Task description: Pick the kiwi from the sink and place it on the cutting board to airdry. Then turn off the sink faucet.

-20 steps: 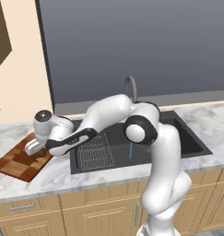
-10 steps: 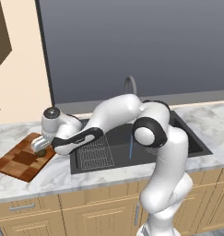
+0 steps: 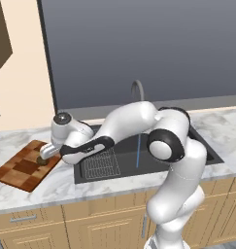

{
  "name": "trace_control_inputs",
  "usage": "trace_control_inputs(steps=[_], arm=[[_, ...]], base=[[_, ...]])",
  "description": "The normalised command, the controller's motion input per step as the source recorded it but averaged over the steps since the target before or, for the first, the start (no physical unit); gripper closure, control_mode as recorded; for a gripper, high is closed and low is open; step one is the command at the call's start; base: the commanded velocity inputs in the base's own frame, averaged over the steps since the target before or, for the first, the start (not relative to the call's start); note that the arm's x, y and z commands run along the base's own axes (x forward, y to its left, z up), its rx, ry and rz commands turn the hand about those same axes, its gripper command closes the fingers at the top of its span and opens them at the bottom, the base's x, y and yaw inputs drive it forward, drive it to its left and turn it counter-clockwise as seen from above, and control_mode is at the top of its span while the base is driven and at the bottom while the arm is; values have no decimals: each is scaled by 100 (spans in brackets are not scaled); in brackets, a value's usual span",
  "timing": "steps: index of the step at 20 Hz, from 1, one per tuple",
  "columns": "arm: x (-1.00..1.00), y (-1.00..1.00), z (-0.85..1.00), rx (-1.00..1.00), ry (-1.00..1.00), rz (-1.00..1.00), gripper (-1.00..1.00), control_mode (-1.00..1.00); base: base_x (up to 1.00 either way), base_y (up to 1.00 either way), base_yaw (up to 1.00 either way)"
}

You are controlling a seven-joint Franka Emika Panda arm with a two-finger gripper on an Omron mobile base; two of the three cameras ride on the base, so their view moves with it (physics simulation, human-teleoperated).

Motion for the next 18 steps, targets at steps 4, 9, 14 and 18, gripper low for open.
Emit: trace_control_inputs(steps=[4,9,14,18], arm=[[-15,-30,15,3,0,-3,-100,-100],[-16,-30,13,3,0,-3,-100,-100],[-13,-30,10,2,1,-2,-100,-100],[-6,-30,4,2,1,-1,-100,-100]], base=[[0,0,0],[0,0,0],[0,0,0],[0,0,0]])
